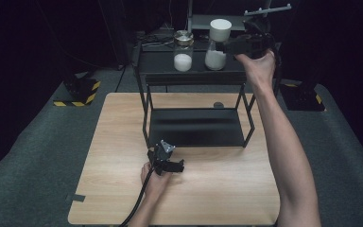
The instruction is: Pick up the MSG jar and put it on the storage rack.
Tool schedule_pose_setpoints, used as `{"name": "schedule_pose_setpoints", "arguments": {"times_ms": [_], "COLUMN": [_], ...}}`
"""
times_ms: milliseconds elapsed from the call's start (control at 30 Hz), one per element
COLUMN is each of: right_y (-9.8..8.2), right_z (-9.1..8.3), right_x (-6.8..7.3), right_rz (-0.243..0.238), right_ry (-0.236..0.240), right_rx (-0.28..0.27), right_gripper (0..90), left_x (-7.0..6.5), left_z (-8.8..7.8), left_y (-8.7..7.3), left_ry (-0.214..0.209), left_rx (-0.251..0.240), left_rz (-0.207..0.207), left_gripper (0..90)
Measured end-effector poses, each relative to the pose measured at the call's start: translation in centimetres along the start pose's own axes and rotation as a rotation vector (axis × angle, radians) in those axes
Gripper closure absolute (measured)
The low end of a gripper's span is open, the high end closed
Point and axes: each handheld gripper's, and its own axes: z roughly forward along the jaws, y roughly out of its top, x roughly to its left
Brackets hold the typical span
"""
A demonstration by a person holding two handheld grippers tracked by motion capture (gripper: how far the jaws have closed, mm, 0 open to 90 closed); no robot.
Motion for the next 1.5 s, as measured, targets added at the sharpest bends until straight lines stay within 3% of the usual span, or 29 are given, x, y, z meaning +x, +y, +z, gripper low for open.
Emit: {"name": "schedule_pose_setpoints", "arguments": {"times_ms": [333, 467, 667, 767, 1333, 1500], "right_y": [-0.4, -0.5, -0.8, -1.4, -4.1, -5.1], "right_z": [-1.5, -2.2, -3.2, -3.9, -6.4, -7.0], "right_x": [-0.7, -0.6, -1.2, -1.4, -2.9, -3.4], "right_rz": [0.001, -0.029, -0.017, -0.014, -0.011, -0.004], "right_ry": [0.01, 0.005, 0.002, -0.002, -0.029, -0.034], "right_rx": [-0.023, -0.037, -0.048, -0.068, -0.066, -0.067], "right_gripper": [0.4, 0.8, 0.8, 1.6, 1.9, 1.9], "left_x": [0.0, 0.0, 0.0, 0.0, 0.0, -0.1], "left_z": [0.0, 0.0, 0.0, 0.0, -0.1, 0.0], "left_y": [0.0, 0.0, 0.0, 0.0, 0.2, 0.0], "left_ry": [0.001, 0.001, 0.001, 0.001, 0.002, 0.002], "left_rx": [-0.002, 0.001, 0.002, 0.002, 0.01, -0.003], "left_rz": [-0.002, 0.001, 0.001, 0.001, 0.01, -0.004], "left_gripper": [0.5, 0.5, 0.5, 0.5, 0.5, 0.5]}}
